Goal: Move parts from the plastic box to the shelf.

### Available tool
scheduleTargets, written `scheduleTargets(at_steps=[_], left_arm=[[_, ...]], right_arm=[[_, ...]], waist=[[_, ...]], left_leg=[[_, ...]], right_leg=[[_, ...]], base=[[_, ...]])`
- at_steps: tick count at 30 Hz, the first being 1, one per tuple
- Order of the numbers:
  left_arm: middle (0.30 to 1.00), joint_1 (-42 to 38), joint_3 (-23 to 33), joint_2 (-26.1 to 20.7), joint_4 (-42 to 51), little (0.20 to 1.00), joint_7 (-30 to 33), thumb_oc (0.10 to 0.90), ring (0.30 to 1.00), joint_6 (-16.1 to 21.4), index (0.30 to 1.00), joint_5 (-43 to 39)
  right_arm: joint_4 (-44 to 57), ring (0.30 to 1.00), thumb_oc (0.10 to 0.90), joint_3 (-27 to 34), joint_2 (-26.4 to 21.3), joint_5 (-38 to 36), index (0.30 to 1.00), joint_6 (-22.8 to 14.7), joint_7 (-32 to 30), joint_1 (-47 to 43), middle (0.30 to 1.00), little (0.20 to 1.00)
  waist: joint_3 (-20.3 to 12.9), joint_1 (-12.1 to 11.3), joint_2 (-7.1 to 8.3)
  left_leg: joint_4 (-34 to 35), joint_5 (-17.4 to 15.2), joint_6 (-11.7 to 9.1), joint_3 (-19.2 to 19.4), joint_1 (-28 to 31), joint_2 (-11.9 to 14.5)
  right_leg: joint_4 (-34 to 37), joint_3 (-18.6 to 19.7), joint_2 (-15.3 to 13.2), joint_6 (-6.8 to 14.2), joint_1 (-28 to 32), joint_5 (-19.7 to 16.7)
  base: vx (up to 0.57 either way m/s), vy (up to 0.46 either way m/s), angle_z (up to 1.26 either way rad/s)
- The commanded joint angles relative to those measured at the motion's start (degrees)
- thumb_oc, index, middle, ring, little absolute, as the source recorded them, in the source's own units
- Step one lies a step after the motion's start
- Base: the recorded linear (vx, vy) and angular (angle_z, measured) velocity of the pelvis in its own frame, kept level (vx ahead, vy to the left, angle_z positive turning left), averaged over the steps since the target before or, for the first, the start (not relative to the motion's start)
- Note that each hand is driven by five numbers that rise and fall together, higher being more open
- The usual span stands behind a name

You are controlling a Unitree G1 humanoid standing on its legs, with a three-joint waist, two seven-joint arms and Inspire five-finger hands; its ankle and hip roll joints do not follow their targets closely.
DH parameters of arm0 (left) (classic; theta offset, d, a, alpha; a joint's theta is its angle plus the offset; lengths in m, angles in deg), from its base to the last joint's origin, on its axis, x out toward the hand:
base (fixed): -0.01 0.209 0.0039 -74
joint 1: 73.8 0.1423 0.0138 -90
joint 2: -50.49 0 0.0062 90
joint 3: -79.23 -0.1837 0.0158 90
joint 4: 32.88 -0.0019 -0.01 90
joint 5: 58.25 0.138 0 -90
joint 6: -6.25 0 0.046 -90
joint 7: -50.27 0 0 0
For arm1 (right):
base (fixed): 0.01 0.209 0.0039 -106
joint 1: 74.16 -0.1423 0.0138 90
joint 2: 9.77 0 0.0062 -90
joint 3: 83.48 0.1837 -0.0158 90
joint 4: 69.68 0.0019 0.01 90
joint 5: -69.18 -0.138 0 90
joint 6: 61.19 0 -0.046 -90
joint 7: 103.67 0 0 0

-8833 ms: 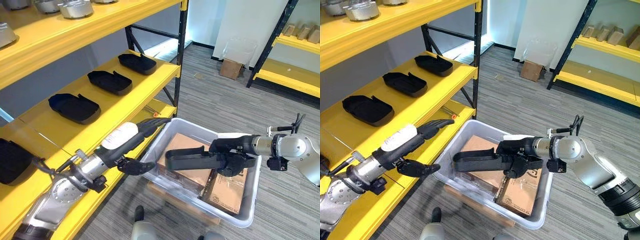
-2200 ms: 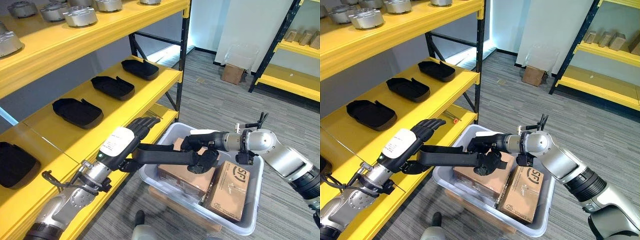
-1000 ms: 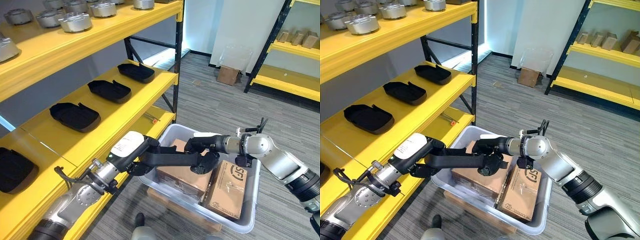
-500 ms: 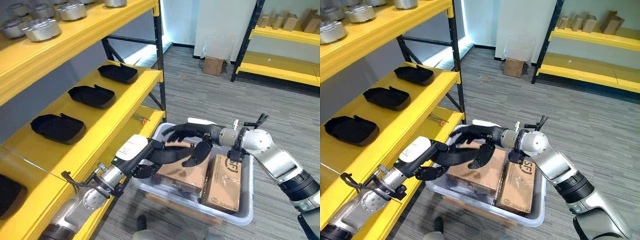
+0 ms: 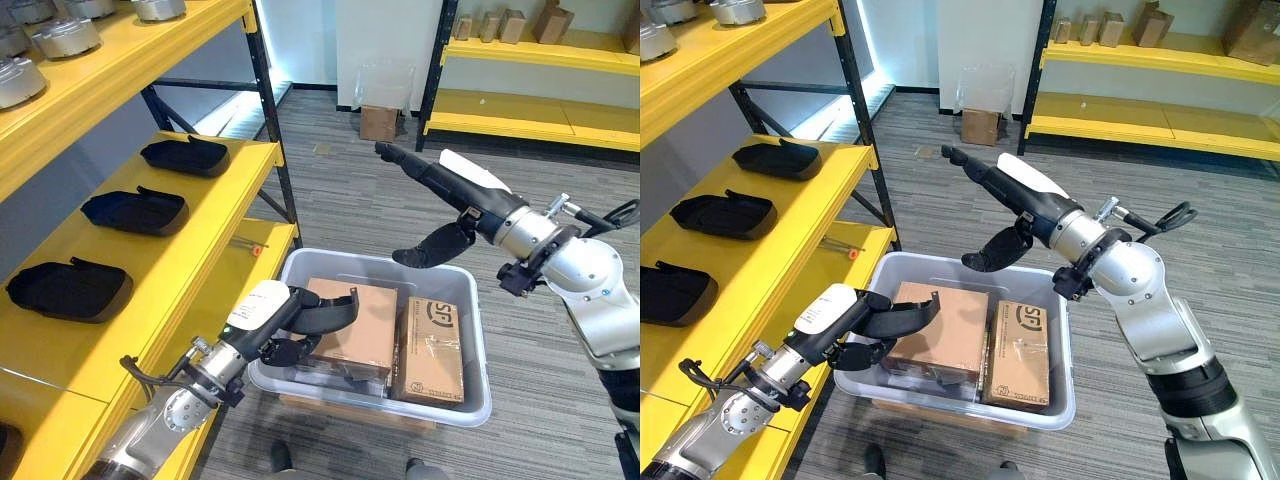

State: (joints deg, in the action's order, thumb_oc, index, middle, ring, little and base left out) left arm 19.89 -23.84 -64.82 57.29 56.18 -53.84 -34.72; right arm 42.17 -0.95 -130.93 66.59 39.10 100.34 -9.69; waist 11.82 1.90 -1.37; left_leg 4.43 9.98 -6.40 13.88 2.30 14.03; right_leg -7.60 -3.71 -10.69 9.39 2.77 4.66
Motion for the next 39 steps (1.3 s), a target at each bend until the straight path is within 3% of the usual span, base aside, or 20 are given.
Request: scheduleTargets(at_steps=[1,7,13,18,23,25,27,29,31,32,34,36,39], left_arm=[[0.3,-4.48,6.19,0.48,4.0,0.3,6.91,0.4,0.3,3.25,0.3,-0.65],[0.3,-3.06,8.27,0.4,4.49,0.3,8.6,0.4,0.3,3.24,0.3,1.51],[0.3,-1.8,11.48,-0.39,7.01,0.3,11.44,0.4,0.3,3.49,0.3,5.31],[0.3,-1.72,13.96,-1.47,9.99,0.3,12.09,0.4,0.3,2.19,0.3,5.95],[0.3,0.07,15.74,-1.83,11.83,0.3,15.71,0.4,0.3,1.38,0.3,7.68],[0.3,0.95,16.52,-1.89,12.5,0.3,16.89,0.4,0.3,1.96,0.3,8.18],[0.3,1.53,17.23,-1.75,13.79,0.3,17.08,0.4,0.3,2.7,0.3,7.37],[0.3,1.09,17.37,-1.14,15.09,0.3,16.47,0.4,0.3,5.08,0.3,6.69],[0.3,0.14,17.0,-0.98,15.59,0.3,16.57,0.4,0.3,6.07,0.3,6.55],[0.3,-1.23,16.11,-0.98,16.08,0.3,17.59,0.4,0.3,6.55,0.3,7.14],[0.3,-1.74,15.47,-0.98,16.52,0.3,18.26,0.4,0.3,7.02,0.3,7.15],[0.3,-3.09,14.22,-0.65,17.54,0.3,18.17,0.4,0.3,7.97,0.3,6.56],[0.3,-6.76,11.58,-1.06,17.46,0.3,17.9,0.4,0.3,6.73,0.3,6.65]], right_arm=[[6.01,1.0,0.9,5.55,-1.01,-2.59,1.0,-5.4,-3.72,-2.06,1.0,1.0],[5.12,1.0,0.9,8.5,0.04,-4.55,1.0,-5.6,-9.07,2.08,1.0,1.0],[2.44,1.0,0.9,10.79,3.43,-1.02,1.0,-7.06,-14.65,9.88,1.0,1.0],[-2.05,1.0,0.9,11.74,6.38,1.02,1.0,-11.14,-23.33,15.52,1.0,1.0],[-4.45,1.0,0.9,10.43,8.98,0.28,1.0,-12.77,-29.17,16.26,1.0,1.0],[-5.01,1.0,0.9,9.75,10.29,1.35,1.0,-12.59,-30.64,16.39,1.0,1.0],[-5.2,1.0,0.9,8.98,11.8,2.75,1.0,-11.78,-33.0,17.56,1.0,1.0],[-5.72,1.0,0.9,8.87,13.63,4.53,1.0,-11.9,-38.11,20.09,1.0,1.0],[-6.32,1.0,0.9,8.95,14.33,3.14,1.0,-11.6,-39.78,21.12,1.0,1.0],[-8.24,1.0,0.9,8.78,14.95,2.79,1.0,-12.17,-40.82,21.92,1.0,1.0],[-9.38,1.0,0.9,8.49,15.08,2.11,1.0,-11.61,-40.96,22.16,1.0,1.0],[-11.44,1.0,0.9,8.39,14.47,0.99,1.0,-11.88,-41.29,22.5,1.0,1.0],[-11.61,1.0,0.9,8.01,13.53,-0.57,1.0,-11.32,-40.79,22.99,1.0,1.0]], waist=[[-4.42,0.4,2.07],[-4.45,0.26,1.69],[-3.96,-0.26,0.8],[-2.11,-0.99,-0.7],[-0.21,-1.71,-0.94],[0.33,-1.91,-0.95],[1.01,-1.69,-1.16],[1.34,-0.08,-0.72],[1.2,0.82,-0.57],[0.65,1.73,0.13],[0.35,1.91,0.47],[-0.7,2.43,1.34],[-2.6,4.03,1.15]], left_leg=[[-0.31,-2.0,-2.83,0.01,1.02,4.58],[-0.14,-1.94,-2.77,-0.39,0.64,4.59],[-0.44,-1.52,-2.28,-2.26,-0.75,4.59],[-1.45,0.22,-1.71,-5.63,-3.21,4.94],[-0.45,0.81,-1.56,-8.16,-4.25,5.37],[-0.14,1.34,-1.57,-7.71,-4.69,5.7],[0.15,2.76,-2.01,-4.9,-5.71,6.42],[0.03,4.35,-2.66,3.21,-6.62,7.14],[-0.5,4.61,-2.65,6.83,-5.96,7.23],[-4.02,2.01,-2.9,7.78,-3.95,6.43],[-7.8,0.04,-2.38,7.66,-2.71,6.09],[-16.47,-3.68,-1.77,7.85,-0.49,4.97],[-23.05,-5.6,-2.34,8.32,3.04,4.14]], right_leg=[[-1.28,-4.92,-1.47,-2.28,0.73,-0.91],[-1.4,-5.17,-1.21,-2.52,0.69,-0.52],[-4.94,-5.45,-0.11,-3.72,-0.14,2.1],[-15.52,-6.06,2.64,-6.71,-2.69,8.43],[-22.6,-6.73,4.88,-9.04,-4.64,12.16],[-23.16,-7.4,4.99,-9.36,-4.79,12.42],[-22.7,-9.06,5.06,-9.44,-4.27,12.31],[-19.26,-12.86,4.01,-8.79,-1.85,10.75],[-17.36,-14.64,3.43,-8.44,-0.89,9.53],[-15.49,-15.01,2.2,-8.05,-0.22,9.07],[-14.54,-15.1,1.5,-8.1,-0.39,8.25],[-11.76,-15.57,0.13,-8.26,-0.68,6.24],[-9.5,-16.07,-0.18,-8.43,-2.13,4.19]], base=[[-0.04,-0.015,-0.09],[-0.02,-0.014,0.0],[-0.05,-0.054,0.02],[-0.09,-0.095,0.18],[-0.07,-0.123,0.22],[-0.11,-0.083,0.23],[-0.11,-0.059,0.29],[-0.15,-0.03,0.87],[-0.17,0.053,1.26],[-0.17,0.117,0.69],[-0.19,0.131,0.52],[-0.23,0.158,0.46],[-0.21,0.231,0.36]])
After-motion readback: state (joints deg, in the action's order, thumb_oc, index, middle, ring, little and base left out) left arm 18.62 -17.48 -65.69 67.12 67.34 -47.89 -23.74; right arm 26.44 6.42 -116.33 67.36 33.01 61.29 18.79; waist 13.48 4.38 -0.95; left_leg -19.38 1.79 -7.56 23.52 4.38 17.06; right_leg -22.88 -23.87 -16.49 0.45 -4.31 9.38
